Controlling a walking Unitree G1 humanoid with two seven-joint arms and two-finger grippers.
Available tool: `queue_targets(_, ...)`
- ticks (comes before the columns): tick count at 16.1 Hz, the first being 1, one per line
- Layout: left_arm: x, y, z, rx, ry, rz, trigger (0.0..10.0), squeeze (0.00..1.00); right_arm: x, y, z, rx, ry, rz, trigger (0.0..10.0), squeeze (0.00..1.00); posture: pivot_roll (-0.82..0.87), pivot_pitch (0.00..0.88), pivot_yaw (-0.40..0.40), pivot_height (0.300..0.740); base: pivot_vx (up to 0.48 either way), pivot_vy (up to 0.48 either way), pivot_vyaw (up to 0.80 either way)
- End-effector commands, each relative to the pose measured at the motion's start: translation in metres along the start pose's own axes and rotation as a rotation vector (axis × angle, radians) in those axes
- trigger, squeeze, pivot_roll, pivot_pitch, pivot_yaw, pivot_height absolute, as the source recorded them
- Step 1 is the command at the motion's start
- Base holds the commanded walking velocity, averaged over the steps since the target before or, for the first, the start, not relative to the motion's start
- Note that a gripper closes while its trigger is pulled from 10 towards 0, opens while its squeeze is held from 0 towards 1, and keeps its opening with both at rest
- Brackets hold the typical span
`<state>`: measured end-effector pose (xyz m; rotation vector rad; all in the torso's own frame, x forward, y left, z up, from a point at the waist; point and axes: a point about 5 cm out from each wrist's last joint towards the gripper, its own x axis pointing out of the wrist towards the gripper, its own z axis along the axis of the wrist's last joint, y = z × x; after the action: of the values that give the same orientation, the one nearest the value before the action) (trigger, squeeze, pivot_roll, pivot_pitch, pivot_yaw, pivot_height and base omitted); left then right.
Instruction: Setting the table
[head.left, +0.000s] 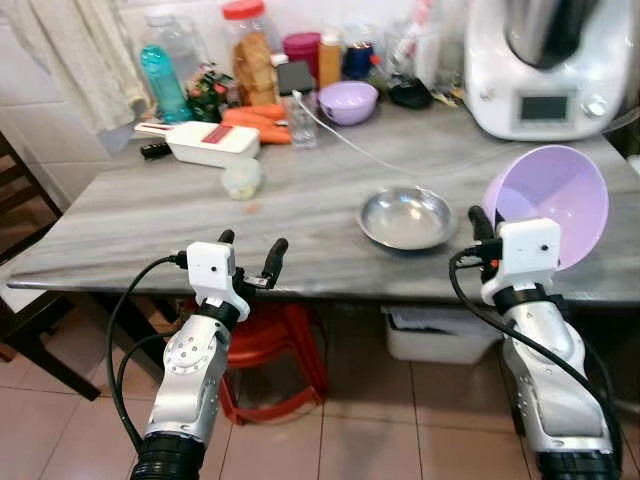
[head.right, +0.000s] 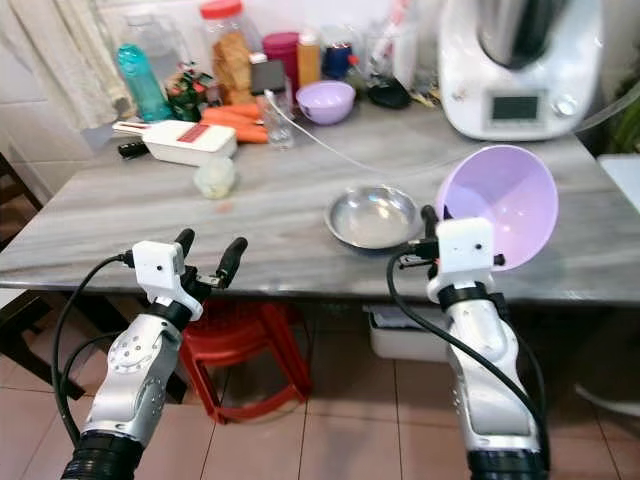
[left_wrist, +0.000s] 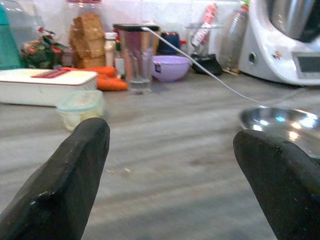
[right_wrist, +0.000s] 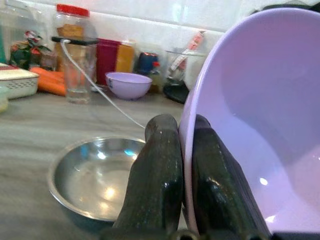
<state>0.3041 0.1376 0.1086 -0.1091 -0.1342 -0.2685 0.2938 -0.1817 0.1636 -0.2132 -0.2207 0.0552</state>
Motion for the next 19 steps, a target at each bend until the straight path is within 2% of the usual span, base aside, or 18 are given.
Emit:
queue_targets(1, 0.000, 0.007, 0.001, 0.013, 0.006, 0.016, 10.0, 0.00, 0.005, 0.007, 0.007, -0.003, -0.032, 0.041, 10.0, 0.00, -0.14, 0.035, 0.089, 0.740, 0.382, 0.000, 0.00)
queue_targets(3, -0.001, 0.007, 0.001, 0.018, 0.013, 0.017, 10.0, 0.00, 0.005, 0.006, 0.006, -0.004, -0.033, 0.042, 10.0, 0.00, -0.14, 0.035, 0.089, 0.740, 0.382, 0.000, 0.00)
queue_targets(6, -0.002, 0.009, 0.001, 0.015, 0.013, 0.024, 10.0, 0.00, 0.006, 0.007, 0.006, 0.000, -0.034, 0.046, 10.0, 0.00, -0.13, 0.036, 0.086, 0.740, 0.367, 0.000, 0.57)
queue_targets(8, -0.007, 0.008, -0.002, 0.024, 0.028, 0.031, 10.0, 0.00, 0.006, 0.013, 0.007, 0.019, -0.039, 0.095, 10.0, 0.00, -0.13, 0.038, 0.082, 0.740, 0.000, 0.000, 0.00)
queue_targets(10, -0.013, 0.007, -0.004, 0.048, 0.028, -0.003, 10.0, 0.00, 0.005, 0.019, 0.007, 0.014, -0.034, 0.157, 10.0, 0.00, -0.13, 0.040, 0.081, 0.740, 0.000, 0.000, 0.00)
queue_targets(13, -0.029, 0.006, -0.004, 0.025, 0.025, -0.093, 10.0, 0.00, 0.007, 0.024, 0.008, 0.005, -0.045, 0.246, 10.0, 0.00, -0.13, 0.043, 0.081, 0.740, 0.000, 0.000, 0.00)
queue_targets(15, -0.040, 0.004, -0.004, 0.030, 0.027, -0.158, 10.0, 0.00, 0.013, 0.036, 0.010, -0.019, -0.052, 0.377, 10.0, 0.00, -0.12, 0.041, 0.076, 0.740, 0.000, 0.000, 0.00)
queue_targets(18, -0.051, 0.002, -0.006, 0.024, 0.047, -0.197, 10.0, 0.00, 0.026, 0.052, 0.009, 0.001, -0.036, 0.476, 10.0, 0.00, -0.12, 0.038, 0.073, 0.740, 0.000, 0.000, 0.00)
queue_targets(19, -0.054, 0.002, -0.007, 0.041, 0.052, -0.210, 10.0, 0.00, 0.036, 0.062, 0.006, 0.019, -0.018, 0.510, 10.0, 0.00, -0.11, 0.034, 0.070, 0.740, 0.000, 0.000, 0.00)
